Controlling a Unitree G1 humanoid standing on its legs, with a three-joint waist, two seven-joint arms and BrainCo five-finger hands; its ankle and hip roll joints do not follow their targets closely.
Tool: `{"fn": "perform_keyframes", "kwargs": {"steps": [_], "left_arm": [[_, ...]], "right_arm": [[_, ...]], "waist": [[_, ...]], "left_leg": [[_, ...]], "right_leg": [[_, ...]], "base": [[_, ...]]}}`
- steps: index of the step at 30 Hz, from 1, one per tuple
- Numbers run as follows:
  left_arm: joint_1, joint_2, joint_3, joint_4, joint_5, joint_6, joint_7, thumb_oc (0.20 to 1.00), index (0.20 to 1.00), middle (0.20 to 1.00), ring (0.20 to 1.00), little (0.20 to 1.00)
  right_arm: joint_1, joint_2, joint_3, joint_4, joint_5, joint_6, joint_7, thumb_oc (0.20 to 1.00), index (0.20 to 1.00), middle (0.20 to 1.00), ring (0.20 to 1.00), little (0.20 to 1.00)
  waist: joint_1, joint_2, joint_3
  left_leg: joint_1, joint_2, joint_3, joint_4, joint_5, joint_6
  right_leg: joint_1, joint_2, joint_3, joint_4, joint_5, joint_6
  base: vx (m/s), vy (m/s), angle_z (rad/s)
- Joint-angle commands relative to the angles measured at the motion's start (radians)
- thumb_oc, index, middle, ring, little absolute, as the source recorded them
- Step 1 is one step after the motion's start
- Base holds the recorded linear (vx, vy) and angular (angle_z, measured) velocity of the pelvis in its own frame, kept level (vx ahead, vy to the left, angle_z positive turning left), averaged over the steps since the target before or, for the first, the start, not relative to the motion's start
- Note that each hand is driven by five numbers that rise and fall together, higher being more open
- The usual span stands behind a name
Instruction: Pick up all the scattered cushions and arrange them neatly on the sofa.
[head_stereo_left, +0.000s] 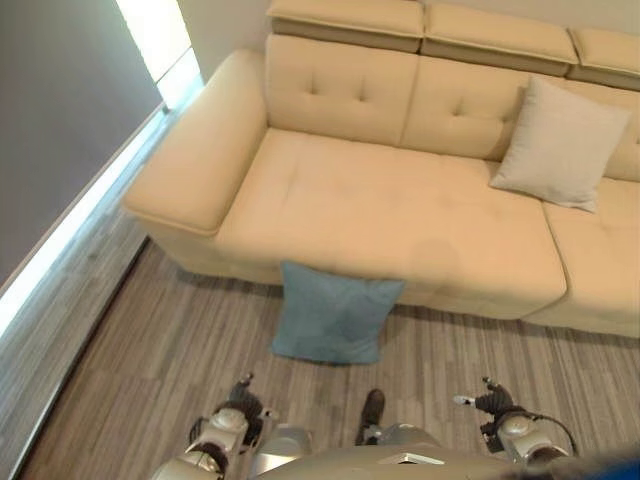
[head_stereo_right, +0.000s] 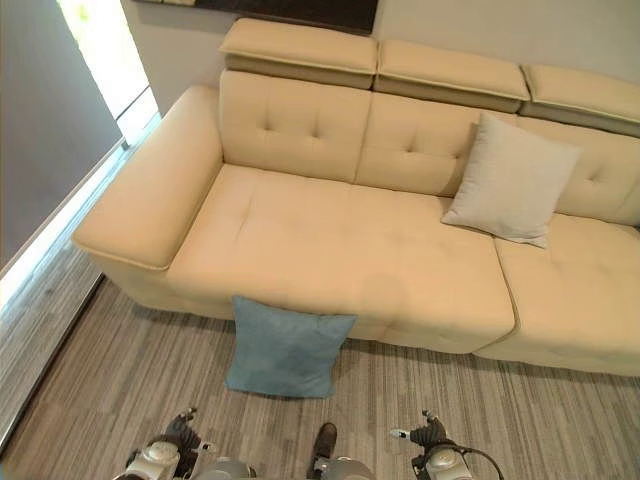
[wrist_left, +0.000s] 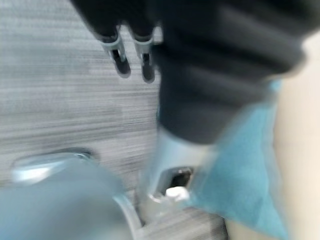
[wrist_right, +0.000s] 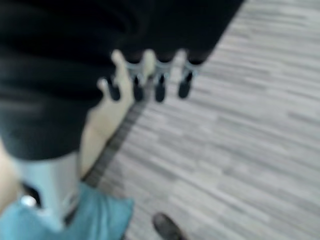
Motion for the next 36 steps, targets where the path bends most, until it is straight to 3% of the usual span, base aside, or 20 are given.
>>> {"fn": "perform_keyframes", "kwargs": {"steps": [1,4,7,11,14,17,22,25,27,28,32,36], "left_arm": [[0.000,-0.024,-0.050,-0.015,0.007,-0.007,-0.009,1.000,1.000,1.000,1.000,1.000],[0.007,-0.024,-0.054,-0.014,0.005,-0.007,-0.013,1.000,1.000,1.000,1.000,1.000],[0.013,-0.022,-0.052,-0.012,0.008,-0.003,-0.009,1.000,1.000,1.000,1.000,1.000],[0.012,-0.004,-0.046,-0.014,0.008,-0.005,-0.007,1.000,1.000,1.000,1.000,1.000],[-0.011,0.028,-0.040,-0.042,-0.007,-0.017,0.014,1.000,1.000,1.000,1.000,1.000],[-0.027,0.037,-0.038,-0.068,-0.024,-0.027,0.028,1.000,1.000,1.000,1.000,1.000],[-0.085,0.052,-0.051,-0.178,-0.069,-0.062,0.095,1.000,1.000,1.000,1.000,1.000],[-0.156,0.053,-0.049,-0.247,-0.132,-0.094,0.190,1.000,1.000,1.000,1.000,1.000],[-0.205,0.050,-0.050,-0.244,-0.164,-0.102,0.220,1.000,1.000,1.000,1.000,1.000],[-0.234,0.055,-0.055,-0.247,-0.173,-0.106,0.240,1.000,1.000,1.000,1.000,1.000],[-0.342,0.073,-0.078,-0.250,-0.194,-0.124,0.308,1.000,1.000,1.000,1.000,1.000],[-0.488,0.114,-0.089,-0.261,-0.210,-0.132,0.381,1.000,1.000,1.000,1.000,1.000]], "right_arm": [[0.016,-0.054,-0.002,-0.006,0.035,-0.013,-0.015,1.000,1.000,1.000,1.000,1.000],[0.008,-0.058,0.001,-0.007,0.028,-0.010,-0.013,1.000,1.000,1.000,1.000,1.000],[0.008,-0.057,0.005,-0.007,0.017,-0.009,-0.017,1.000,1.000,1.000,1.000,1.000],[-0.004,-0.049,0.010,-0.013,0.007,-0.003,-0.014,1.000,1.000,1.000,1.000,1.000],[-0.042,-0.056,0.014,-0.038,0.016,-0.005,-0.031,1.000,1.000,1.000,1.000,1.000],[-0.062,-0.068,0.011,-0.055,0.020,-0.010,-0.047,1.000,1.000,1.000,1.000,1.000],[-0.102,-0.101,0.009,-0.126,0.020,-0.026,-0.107,1.000,1.000,1.000,1.000,1.000],[-0.162,-0.118,0.013,-0.153,0.033,-0.032,-0.171,1.000,1.000,1.000,1.000,1.000],[-0.204,-0.121,0.020,-0.149,0.047,-0.032,-0.198,1.000,1.000,1.000,1.000,1.000],[-0.227,-0.127,0.030,-0.150,0.050,-0.031,-0.212,1.000,1.000,1.000,1.000,1.000],[-0.326,-0.149,0.059,-0.164,0.062,-0.039,-0.271,1.000,1.000,1.000,1.000,1.000],[-0.464,-0.195,0.060,-0.228,0.064,-0.064,-0.381,1.000,1.000,1.000,1.000,1.000]], "waist": [[-0.015,0.042,0.008],[0.000,0.065,0.007],[-0.006,0.074,-0.005],[-0.001,0.067,-0.011],[0.008,0.059,0.032],[0.010,0.061,0.058],[0.002,0.074,0.118],[-0.007,0.089,0.153],[-0.011,0.096,0.167],[-0.012,0.099,0.173],[-0.023,0.104,0.207],[-0.047,0.112,0.235]], "left_leg": [[0.006,0.070,0.030,-0.362,0.113,0.021],[-0.002,0.075,0.001,-0.436,0.152,0.014],[0.004,0.070,-0.009,-0.443,0.169,0.013],[0.026,0.042,0.012,-0.439,0.133,0.043],[-0.009,0.037,0.060,-0.389,0.100,0.061],[-0.038,0.035,0.070,-0.359,0.088,0.064],[-0.149,0.032,0.068,-0.294,0.077,0.064],[-0.257,0.030,0.060,-0.249,0.084,0.060],[-0.318,0.027,0.056,-0.229,0.092,0.056],[-0.334,0.028,0.047,-0.212,0.065,0.048],[-0.444,0.036,0.044,-0.149,0.064,0.044],[-0.660,0.047,0.033,-0.019,0.044,0.051]], "right_leg": [[0.025,-0.023,0.091,0.086,-0.093,0.152],[0.053,-0.009,0.127,0.100,-0.129,0.152],[0.049,-0.015,0.138,0.110,-0.128,0.158],[0.018,-0.059,0.178,0.157,-0.123,0.184],[-0.070,-0.097,0.191,0.209,-0.097,0.205],[-0.105,-0.110,0.188,0.225,-0.089,0.205],[-0.215,-0.129,0.193,0.278,-0.083,0.194],[-0.326,-0.141,0.191,0.338,-0.091,0.182],[-0.385,-0.146,0.188,0.367,-0.099,0.178],[-0.403,-0.145,0.192,0.390,-0.127,0.183],[-0.520,-0.153,0.199,0.449,-0.130,0.183],[-0.746,-0.159,0.243,0.581,-0.140,0.178]], "base": [[0.14,0.055,0.28],[0.19,0.109,-0.05],[0.16,0.177,-0.40],[0.10,0.187,-0.72],[-0.10,0.129,-0.52],[-0.09,0.025,-0.32],[-0.15,0.001,0.02],[-0.15,-0.042,0.05],[-0.07,-0.036,0.09],[-0.03,-0.030,0.03],[-0.09,0.006,0.07],[-0.06,0.061,0.00]]}}
